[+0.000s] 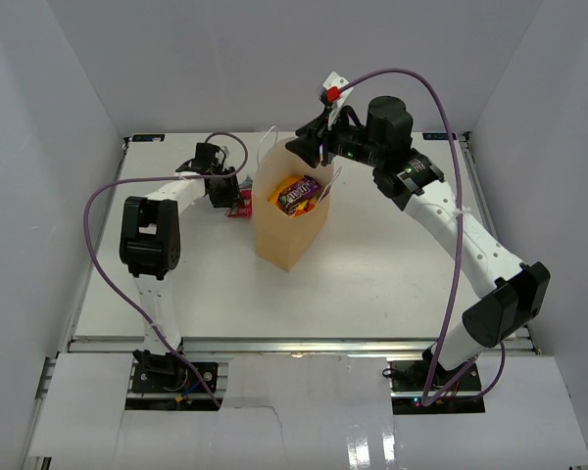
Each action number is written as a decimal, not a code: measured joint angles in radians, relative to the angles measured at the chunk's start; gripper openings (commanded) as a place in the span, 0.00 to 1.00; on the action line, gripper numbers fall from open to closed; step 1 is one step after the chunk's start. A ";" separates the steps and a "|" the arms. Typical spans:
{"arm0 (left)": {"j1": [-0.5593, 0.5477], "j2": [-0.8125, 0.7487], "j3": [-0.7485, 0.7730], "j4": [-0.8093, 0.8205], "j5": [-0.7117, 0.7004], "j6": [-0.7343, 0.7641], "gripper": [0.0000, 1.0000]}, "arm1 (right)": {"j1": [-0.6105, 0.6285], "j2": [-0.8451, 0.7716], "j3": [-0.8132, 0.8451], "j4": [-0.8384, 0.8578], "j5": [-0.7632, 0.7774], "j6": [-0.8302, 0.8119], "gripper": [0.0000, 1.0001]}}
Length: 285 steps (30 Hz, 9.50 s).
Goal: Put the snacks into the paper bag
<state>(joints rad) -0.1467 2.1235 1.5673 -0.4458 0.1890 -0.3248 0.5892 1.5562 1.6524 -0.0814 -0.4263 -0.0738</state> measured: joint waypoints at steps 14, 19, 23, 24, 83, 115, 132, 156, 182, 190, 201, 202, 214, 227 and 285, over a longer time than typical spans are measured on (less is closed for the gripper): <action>-0.007 -0.028 -0.063 0.029 -0.024 0.024 0.62 | 0.000 -0.017 -0.022 0.012 -0.016 0.039 0.48; -0.012 -0.033 -0.078 0.040 -0.024 0.028 0.52 | 0.000 -0.026 -0.031 0.014 -0.022 0.045 0.48; -0.014 -0.041 -0.103 0.050 -0.005 0.021 0.26 | 0.000 -0.035 -0.035 0.017 -0.026 0.046 0.48; -0.014 -0.043 -0.113 0.058 0.005 0.019 0.18 | 0.000 -0.041 -0.042 0.023 -0.030 0.048 0.48; 0.025 -1.413 -0.742 0.174 0.381 -0.232 0.00 | 0.343 0.034 -0.135 0.095 0.064 0.219 0.44; 0.027 -1.134 -0.530 0.183 0.109 -0.242 0.89 | 0.122 -0.018 -0.019 0.111 0.032 0.041 0.08; 0.052 -0.377 -0.341 0.274 0.059 -0.107 0.75 | 0.097 -0.037 -0.125 0.074 0.193 -0.148 0.65; -0.005 0.121 0.002 0.476 -0.002 0.134 0.64 | 0.000 -0.097 -0.142 0.032 0.036 -0.085 0.75; 0.069 -0.194 -0.404 0.454 -0.002 0.037 0.00 | -0.051 0.005 0.074 -0.095 -0.014 -0.104 0.77; 0.132 -0.467 -0.489 0.471 0.056 -0.056 0.00 | -0.026 0.005 0.113 -0.183 -0.204 -0.262 0.78; 0.130 -0.829 -0.575 0.563 0.151 -0.181 0.00 | 0.220 0.068 0.167 -0.307 -0.077 -0.341 0.80; 0.130 -0.848 -0.575 0.567 0.158 -0.184 0.00 | 0.229 0.077 0.171 -0.306 -0.060 -0.323 0.81; 0.130 -1.110 -0.612 0.579 0.224 -0.275 0.00 | 0.253 0.198 0.253 -0.233 0.168 0.098 0.80; 0.130 -1.238 -0.650 0.513 0.243 -0.354 0.00 | 0.348 0.227 0.283 -0.177 0.134 0.311 0.65; 0.130 -1.507 -0.597 0.029 0.177 -0.189 0.98 | 0.010 -0.044 0.191 -0.341 0.370 -0.254 0.90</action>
<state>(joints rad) -0.0170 0.6163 0.9699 -0.4168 0.3664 -0.5137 0.5991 1.5124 1.8431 -0.4229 -0.0563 -0.3279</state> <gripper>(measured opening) 0.979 0.904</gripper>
